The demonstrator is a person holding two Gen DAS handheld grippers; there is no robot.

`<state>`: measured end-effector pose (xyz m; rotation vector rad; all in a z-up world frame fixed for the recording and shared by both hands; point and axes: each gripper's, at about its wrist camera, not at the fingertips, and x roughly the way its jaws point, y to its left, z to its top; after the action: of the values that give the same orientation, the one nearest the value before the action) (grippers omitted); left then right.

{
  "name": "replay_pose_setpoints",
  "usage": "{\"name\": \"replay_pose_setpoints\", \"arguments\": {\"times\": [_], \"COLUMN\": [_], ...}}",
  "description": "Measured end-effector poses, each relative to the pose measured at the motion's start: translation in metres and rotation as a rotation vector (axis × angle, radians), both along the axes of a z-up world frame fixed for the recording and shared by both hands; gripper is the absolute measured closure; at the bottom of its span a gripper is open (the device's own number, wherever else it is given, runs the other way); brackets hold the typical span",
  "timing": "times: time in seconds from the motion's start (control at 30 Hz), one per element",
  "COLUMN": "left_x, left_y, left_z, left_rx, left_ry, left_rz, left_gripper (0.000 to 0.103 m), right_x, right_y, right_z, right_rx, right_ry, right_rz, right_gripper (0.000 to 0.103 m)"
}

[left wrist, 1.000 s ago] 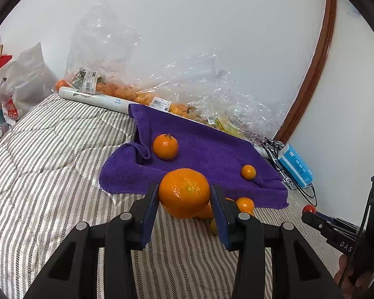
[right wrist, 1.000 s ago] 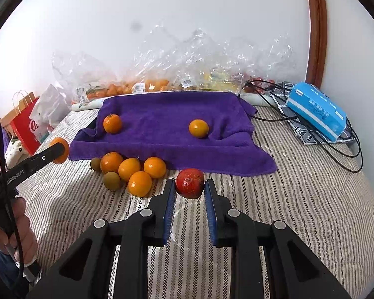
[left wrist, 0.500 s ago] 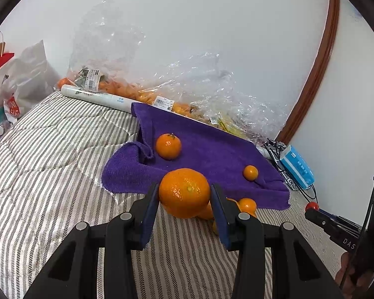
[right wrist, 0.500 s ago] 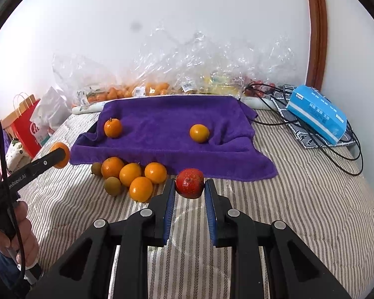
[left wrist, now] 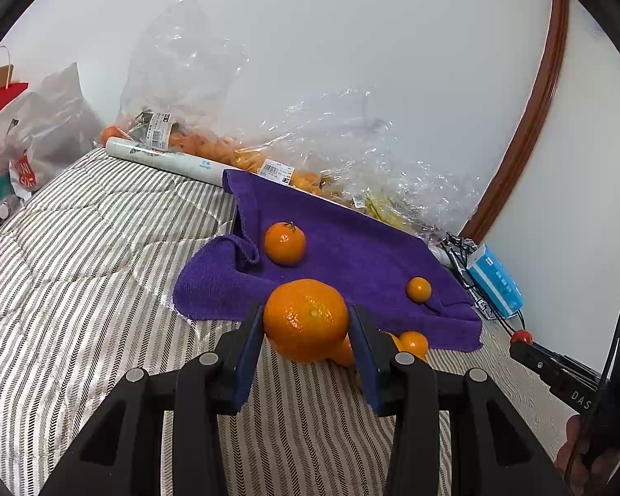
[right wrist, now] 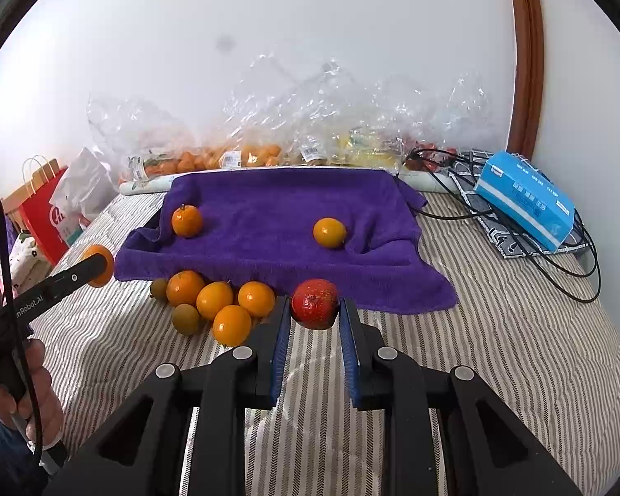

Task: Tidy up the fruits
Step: 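Lift the red fruit with the right gripper while the left gripper lifts the mandarin, then carry the red fruit onto the towel with the right gripper while the left lowers the mandarin there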

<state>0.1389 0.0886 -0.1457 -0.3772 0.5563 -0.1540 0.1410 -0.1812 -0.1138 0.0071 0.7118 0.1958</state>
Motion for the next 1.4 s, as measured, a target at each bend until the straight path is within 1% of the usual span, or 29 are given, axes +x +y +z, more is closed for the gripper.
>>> {"name": "replay_pose_setpoints", "arguments": {"times": [0.3,0.5,0.57,0.7,0.83,1.0,1.2,1.3,1.4], "left_x": [0.001,-0.002,-0.003,0.0,0.003,0.018,0.042,0.06,0.077], "left_y": [0.001,0.005,0.007,0.006,0.01,0.014,0.022,0.018,0.007], "left_z": [-0.002,-0.003,-0.001,0.003,0.018,0.04,0.041,0.039,0.036], "left_rx": [-0.007,-0.014,-0.019,0.008,-0.001,0.064,0.064,0.057,0.057], "left_ry": [-0.002,-0.008,-0.021,-0.015,-0.029,-0.032,-0.011,0.01,0.034], "left_rz": [0.005,0.03,0.032,0.04,0.032,0.054,0.065,0.058,0.035], "left_gripper": [0.063,0.063,0.063,0.063,0.063,0.063,0.063,0.063,0.063], "right_x": [0.003,0.007,0.01,0.015,0.023,0.036,0.054,0.065,0.08], "right_y": [0.0,0.001,0.001,0.002,0.001,0.003,0.007,0.007,0.004], "right_z": [0.002,0.005,0.006,0.012,0.021,0.027,0.026,0.024,0.02], "right_rx": [-0.009,-0.01,-0.012,-0.015,-0.015,-0.006,-0.006,-0.008,0.005], "right_ry": [-0.013,-0.023,-0.028,-0.041,-0.068,-0.098,-0.113,-0.126,-0.117], "right_rz": [0.003,0.01,0.014,0.024,0.03,0.049,0.074,0.083,0.083], "right_gripper": [0.079,0.079,0.079,0.079,0.079,0.079,0.079,0.079,0.079]}}
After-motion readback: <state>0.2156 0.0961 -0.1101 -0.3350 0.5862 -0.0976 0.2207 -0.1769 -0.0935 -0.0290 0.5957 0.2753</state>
